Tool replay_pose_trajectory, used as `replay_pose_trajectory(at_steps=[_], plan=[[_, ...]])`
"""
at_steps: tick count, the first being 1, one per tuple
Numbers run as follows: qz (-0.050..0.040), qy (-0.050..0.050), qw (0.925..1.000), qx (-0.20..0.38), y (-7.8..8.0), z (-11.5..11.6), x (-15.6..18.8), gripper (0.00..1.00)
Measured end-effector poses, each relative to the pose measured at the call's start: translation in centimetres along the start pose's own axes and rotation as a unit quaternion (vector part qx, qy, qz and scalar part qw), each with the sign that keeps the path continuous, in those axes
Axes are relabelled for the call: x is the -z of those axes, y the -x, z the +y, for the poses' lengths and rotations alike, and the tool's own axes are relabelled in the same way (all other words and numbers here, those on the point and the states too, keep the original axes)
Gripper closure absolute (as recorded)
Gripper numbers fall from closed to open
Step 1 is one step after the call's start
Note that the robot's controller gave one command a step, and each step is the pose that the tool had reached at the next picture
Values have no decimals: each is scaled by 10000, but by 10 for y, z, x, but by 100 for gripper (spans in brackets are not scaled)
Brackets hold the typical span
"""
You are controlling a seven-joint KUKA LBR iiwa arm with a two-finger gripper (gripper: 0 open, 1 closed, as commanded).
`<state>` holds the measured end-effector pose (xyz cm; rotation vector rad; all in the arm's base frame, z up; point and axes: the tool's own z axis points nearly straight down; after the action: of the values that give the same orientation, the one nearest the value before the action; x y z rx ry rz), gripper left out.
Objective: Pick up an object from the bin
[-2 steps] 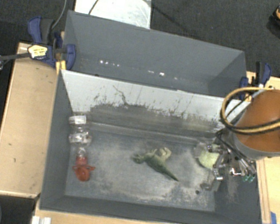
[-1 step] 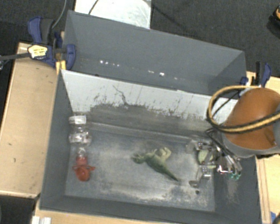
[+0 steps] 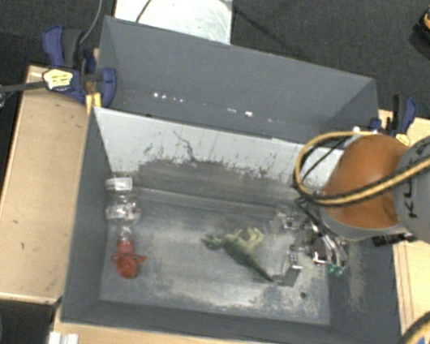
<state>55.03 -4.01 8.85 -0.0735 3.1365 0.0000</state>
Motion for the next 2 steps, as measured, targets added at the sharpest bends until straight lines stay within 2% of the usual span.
replay_pose_trajectory(at_steps=[1,2], plan=[[0,1,9978,656,-3,11,-14,0],[15,-10,9984,566,-5,19,-18,0]])
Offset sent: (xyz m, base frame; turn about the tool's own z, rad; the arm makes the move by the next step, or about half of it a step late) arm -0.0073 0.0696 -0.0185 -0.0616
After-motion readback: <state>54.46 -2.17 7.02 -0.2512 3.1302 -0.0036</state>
